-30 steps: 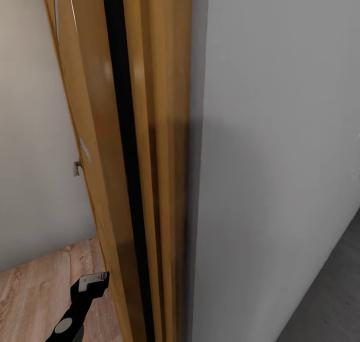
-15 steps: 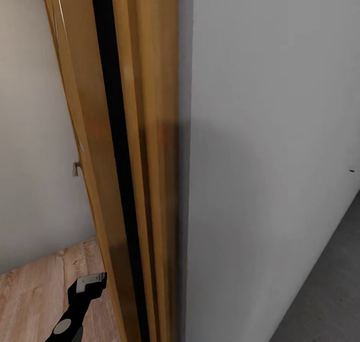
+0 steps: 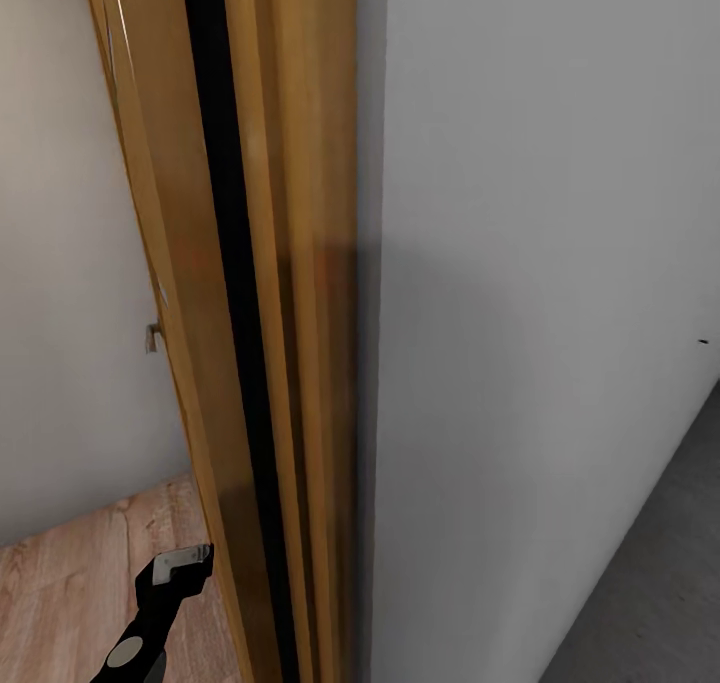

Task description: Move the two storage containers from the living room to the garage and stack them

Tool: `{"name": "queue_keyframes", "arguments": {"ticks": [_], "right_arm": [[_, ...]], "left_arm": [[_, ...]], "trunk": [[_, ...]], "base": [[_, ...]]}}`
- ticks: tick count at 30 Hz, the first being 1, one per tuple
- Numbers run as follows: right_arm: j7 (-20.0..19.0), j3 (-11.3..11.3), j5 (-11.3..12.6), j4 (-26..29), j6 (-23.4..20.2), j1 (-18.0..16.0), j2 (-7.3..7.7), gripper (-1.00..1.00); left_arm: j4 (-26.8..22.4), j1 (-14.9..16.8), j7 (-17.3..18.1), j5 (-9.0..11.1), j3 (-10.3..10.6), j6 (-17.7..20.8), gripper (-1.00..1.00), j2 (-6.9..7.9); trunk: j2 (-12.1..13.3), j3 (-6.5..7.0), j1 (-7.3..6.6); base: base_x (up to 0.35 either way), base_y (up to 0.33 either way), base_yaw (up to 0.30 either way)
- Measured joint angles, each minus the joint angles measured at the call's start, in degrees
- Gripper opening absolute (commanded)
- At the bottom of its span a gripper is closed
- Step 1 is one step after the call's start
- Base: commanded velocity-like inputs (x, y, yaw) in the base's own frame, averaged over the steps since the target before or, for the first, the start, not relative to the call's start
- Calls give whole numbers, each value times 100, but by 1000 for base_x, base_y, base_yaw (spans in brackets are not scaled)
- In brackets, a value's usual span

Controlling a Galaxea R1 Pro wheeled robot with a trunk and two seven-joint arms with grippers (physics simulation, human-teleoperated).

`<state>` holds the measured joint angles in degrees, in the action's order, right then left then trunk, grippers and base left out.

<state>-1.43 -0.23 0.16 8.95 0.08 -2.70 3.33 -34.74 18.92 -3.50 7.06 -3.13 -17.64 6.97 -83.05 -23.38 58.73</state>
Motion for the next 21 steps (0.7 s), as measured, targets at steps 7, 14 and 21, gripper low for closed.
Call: {"name": "queue_keyframes", "arguments": {"ticks": [7, 14, 21], "right_arm": [[0, 0, 0, 0, 0, 0, 0, 100], [0, 0, 0, 0, 0, 0, 0, 100], [0, 0, 0, 0, 0, 0, 0, 100]], "left_arm": [[0, 0, -2, -1, 2, 0, 100, 0], [0, 0, -4, -2, 3, -1, 100, 0], [0, 0, -4, -2, 3, -1, 100, 0]], "trunk": [[0, 0, 0], [0, 0, 0], [0, 0, 0]], "base": [[0, 0, 0], [0, 0, 0], [0, 0, 0]]}}
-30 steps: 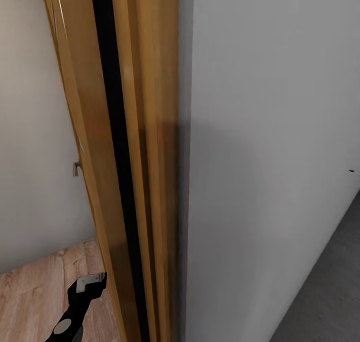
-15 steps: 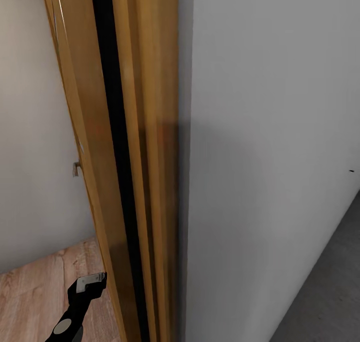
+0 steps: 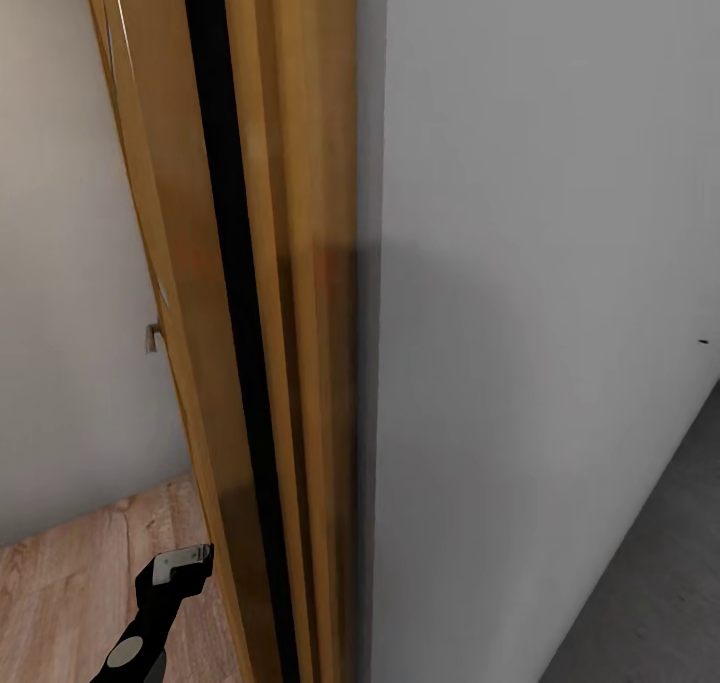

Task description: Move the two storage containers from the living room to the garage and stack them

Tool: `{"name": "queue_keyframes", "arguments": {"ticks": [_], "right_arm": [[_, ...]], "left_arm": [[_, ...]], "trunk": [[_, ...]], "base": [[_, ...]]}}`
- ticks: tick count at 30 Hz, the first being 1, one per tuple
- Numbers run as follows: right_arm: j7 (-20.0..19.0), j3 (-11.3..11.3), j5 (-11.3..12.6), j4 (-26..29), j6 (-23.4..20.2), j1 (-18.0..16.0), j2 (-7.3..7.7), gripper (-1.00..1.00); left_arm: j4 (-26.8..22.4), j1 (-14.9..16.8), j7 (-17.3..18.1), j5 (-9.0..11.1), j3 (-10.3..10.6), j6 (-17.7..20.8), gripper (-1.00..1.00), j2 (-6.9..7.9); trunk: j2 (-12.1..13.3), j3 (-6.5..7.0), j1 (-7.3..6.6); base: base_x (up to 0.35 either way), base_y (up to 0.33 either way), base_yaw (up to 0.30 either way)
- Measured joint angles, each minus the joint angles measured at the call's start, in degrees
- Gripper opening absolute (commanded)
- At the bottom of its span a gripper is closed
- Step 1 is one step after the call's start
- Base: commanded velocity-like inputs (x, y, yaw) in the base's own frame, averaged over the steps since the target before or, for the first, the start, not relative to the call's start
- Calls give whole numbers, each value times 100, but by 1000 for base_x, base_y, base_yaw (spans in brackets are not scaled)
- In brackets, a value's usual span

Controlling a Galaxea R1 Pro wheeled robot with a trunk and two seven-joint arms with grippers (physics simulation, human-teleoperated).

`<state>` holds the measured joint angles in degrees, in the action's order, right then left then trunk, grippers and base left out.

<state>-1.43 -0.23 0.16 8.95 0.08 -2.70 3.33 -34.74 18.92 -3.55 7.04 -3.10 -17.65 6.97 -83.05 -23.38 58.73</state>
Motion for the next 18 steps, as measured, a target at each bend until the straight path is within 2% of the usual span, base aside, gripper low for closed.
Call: {"name": "queue_keyframes", "arguments": {"ticks": [18], "right_arm": [[0, 0, 0, 0, 0, 0, 0, 100]], "left_arm": [[-1, 0, -4, 0, 16, 1, 100, 7]], "trunk": [[0, 0, 0]], "base": [[0, 0, 0]]}}
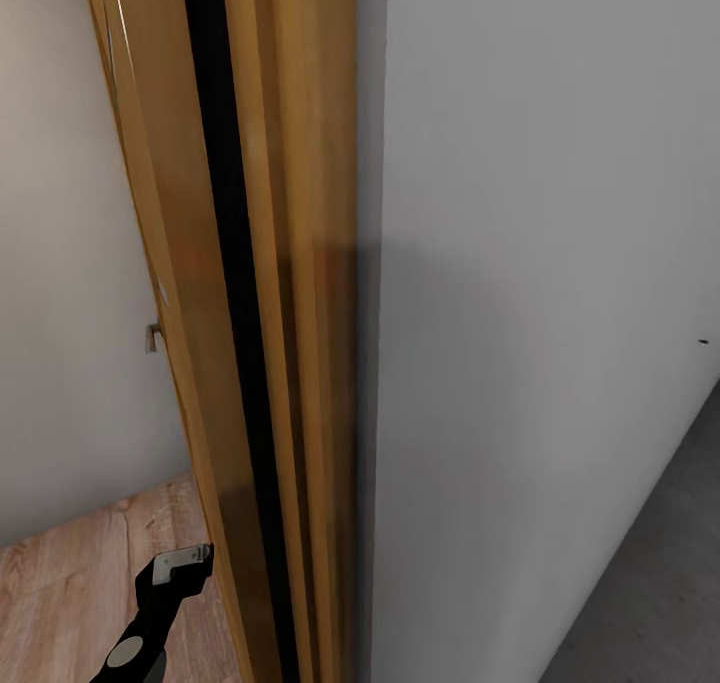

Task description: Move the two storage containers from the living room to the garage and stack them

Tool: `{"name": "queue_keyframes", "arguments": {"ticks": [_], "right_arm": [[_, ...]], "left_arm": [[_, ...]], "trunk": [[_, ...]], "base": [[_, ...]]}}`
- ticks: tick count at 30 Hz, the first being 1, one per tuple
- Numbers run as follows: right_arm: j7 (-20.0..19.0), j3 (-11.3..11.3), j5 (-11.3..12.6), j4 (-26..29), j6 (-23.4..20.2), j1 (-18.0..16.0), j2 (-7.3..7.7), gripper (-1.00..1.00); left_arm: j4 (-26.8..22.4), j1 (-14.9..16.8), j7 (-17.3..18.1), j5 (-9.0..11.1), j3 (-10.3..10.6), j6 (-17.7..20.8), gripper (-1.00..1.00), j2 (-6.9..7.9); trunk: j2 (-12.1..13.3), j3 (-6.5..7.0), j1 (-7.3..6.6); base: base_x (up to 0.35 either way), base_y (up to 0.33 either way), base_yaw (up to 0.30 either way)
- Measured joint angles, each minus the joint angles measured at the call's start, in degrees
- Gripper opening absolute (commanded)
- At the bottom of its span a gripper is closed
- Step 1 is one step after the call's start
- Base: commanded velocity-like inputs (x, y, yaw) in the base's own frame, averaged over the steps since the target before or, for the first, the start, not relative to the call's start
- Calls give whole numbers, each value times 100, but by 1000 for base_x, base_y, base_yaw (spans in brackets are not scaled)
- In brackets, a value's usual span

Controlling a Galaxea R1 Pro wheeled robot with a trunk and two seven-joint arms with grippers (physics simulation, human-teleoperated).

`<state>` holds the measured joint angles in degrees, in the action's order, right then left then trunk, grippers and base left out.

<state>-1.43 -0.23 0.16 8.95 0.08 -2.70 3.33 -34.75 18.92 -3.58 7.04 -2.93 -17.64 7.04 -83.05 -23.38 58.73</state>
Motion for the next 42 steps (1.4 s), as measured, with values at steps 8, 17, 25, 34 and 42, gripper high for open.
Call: {"name": "queue_keyframes", "arguments": {"ticks": [8, 17, 25, 34, 42], "right_arm": [[0, 0, 0, 0, 0, 0, 0, 100], [0, 0, 0, 0, 0, 0, 0, 100], [0, 0, 0, 0, 0, 0, 0, 100], [0, 0, 0, 0, 0, 0, 0, 100], [0, 0, 0, 0, 0, 0, 0, 100]], "left_arm": [[0, 0, 4, 1, -9, 0, 100, -3], [0, 0, 1, 0, -3, 0, 100, -1], [5, 2, 205, 19, 55, -4, 100, 98], [109, 3, 478, -34, 58, -3, 100, 501], [764, 3, 478, -15, 54, -478, 100, 589]], "trunk": [[0, 0, 0], [0, 0, 0], [1, 1, 0], [0, 2, 0], [0, 2, 0]], "base": [[0, 0, 0], [0, 0, 0], [0, 0, 0], [0, 0, 0], [0, 0, 0]]}}
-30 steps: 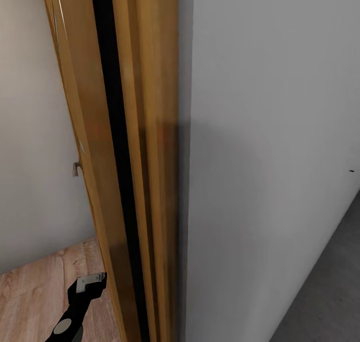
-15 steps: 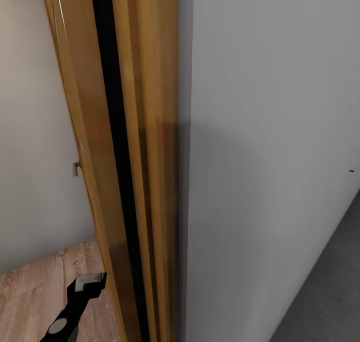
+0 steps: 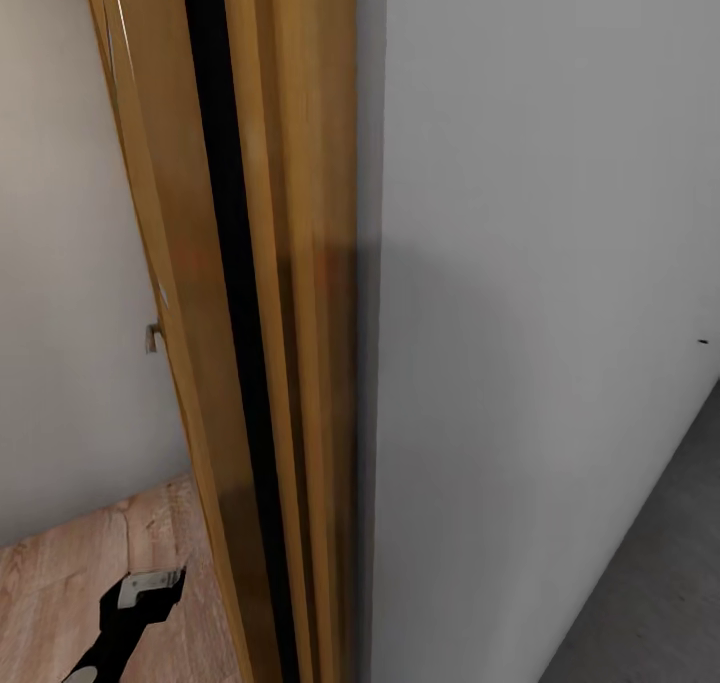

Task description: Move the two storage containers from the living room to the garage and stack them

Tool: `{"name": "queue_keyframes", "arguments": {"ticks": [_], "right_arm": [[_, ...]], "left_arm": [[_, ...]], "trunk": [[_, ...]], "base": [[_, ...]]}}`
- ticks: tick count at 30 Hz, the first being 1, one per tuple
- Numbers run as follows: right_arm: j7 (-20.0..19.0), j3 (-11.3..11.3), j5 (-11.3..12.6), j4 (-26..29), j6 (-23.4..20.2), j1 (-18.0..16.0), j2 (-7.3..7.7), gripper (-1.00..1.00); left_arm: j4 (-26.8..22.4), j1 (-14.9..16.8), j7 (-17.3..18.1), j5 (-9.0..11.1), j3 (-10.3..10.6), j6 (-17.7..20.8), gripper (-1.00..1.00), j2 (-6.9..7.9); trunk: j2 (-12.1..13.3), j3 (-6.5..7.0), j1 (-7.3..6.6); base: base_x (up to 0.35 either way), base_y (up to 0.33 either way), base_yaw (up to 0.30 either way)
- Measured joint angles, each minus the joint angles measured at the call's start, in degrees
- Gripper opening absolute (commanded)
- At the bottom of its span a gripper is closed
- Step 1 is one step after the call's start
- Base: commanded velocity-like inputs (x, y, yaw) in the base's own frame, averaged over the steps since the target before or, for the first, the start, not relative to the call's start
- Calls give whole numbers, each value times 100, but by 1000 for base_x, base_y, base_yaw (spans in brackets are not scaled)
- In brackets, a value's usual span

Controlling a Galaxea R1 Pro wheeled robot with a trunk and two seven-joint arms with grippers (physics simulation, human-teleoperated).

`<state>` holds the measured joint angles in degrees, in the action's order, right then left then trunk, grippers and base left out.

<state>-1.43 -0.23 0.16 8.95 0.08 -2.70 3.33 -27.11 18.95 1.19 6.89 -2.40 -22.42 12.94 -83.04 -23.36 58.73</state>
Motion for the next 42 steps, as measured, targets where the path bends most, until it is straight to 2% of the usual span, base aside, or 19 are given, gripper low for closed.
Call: {"name": "queue_keyframes", "arguments": {"ticks": [2, 4, 15, 33, 42], "right_arm": [[0, 0, 0, 0, 0, 0, 0, 100], [0, 0, 0, 0, 0, 0, 0, 100], [0, 0, 0, 0, 0, 0, 0, 100], [0, 0, 0, 0, 0, 0, 0, 100], [0, 0, 0, 0, 0, 0, 0, 100]], "left_arm": [[254, 0, 0, 2, -3, -241, 100, 14], [428, 0, 0, 7, -4, -326, 100, 23], [1065, -1, 0, 16, 1, -427, 100, 105], [1555, -8, 0, 27, 12, -465, 100, 227], [1948, -9, 0, 40, 20, -1000, 100, 278]], "trunk": [[0, 0, 0], [0, 0, 0], [0, 0, 0], [0, 0, 0], [0, 0, 0]], "base": [[0, 0, 0], [0, 0, 0], [0, 0, 0], [0, 0, 0], [0, 0, 0]]}}
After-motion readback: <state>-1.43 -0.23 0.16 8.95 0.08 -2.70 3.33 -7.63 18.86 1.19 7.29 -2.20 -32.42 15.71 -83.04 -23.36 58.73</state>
